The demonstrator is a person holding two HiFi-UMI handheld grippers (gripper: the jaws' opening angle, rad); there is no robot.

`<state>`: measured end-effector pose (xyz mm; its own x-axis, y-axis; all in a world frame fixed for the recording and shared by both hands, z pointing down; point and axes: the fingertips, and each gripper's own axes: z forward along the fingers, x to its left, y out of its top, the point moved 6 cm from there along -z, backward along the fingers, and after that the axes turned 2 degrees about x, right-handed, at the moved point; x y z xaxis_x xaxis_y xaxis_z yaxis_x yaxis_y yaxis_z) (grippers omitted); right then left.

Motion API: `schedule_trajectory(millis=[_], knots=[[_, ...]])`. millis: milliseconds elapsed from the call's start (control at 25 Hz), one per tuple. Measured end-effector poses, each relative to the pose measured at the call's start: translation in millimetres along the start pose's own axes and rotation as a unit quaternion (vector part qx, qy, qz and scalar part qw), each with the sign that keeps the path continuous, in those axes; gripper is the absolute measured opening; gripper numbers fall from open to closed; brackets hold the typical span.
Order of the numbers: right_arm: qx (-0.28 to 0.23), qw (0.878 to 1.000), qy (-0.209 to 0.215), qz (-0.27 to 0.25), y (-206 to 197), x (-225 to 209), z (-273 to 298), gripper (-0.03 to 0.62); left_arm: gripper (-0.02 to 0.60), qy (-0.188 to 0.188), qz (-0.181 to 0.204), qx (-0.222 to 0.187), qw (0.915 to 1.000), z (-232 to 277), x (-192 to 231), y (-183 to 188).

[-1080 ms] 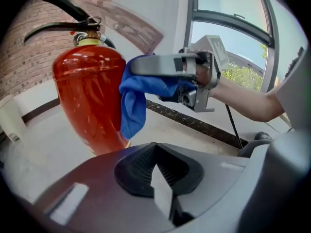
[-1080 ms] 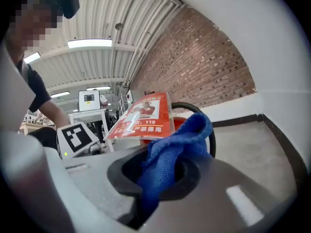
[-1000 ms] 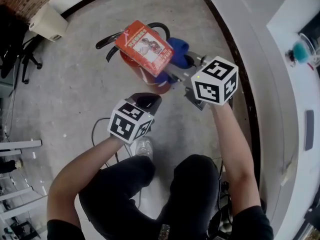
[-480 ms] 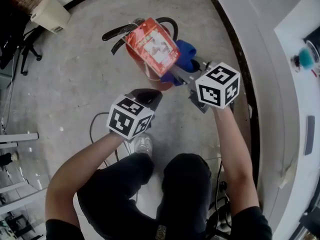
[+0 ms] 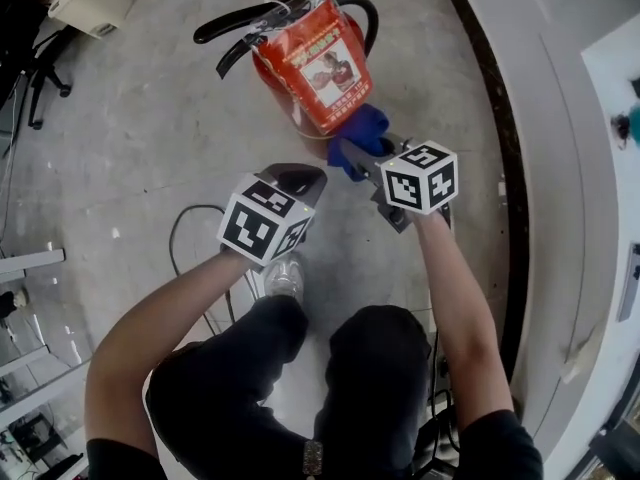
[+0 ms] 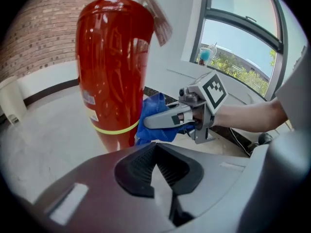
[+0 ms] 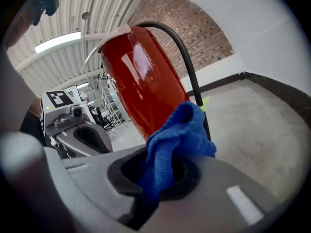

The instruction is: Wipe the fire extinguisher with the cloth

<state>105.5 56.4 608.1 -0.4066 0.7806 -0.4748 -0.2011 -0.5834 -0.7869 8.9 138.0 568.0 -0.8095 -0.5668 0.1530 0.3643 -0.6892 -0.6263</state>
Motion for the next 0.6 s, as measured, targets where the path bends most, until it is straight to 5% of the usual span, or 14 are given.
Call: schedule_trajectory(millis=[600], knots=[[0.093, 0.983, -0.1, 0.121, -109.0, -43.4, 73.4, 0.026, 0.006, 0.026, -0.054, 0.012, 0.9981, -6.9, 33.0, -51.6]])
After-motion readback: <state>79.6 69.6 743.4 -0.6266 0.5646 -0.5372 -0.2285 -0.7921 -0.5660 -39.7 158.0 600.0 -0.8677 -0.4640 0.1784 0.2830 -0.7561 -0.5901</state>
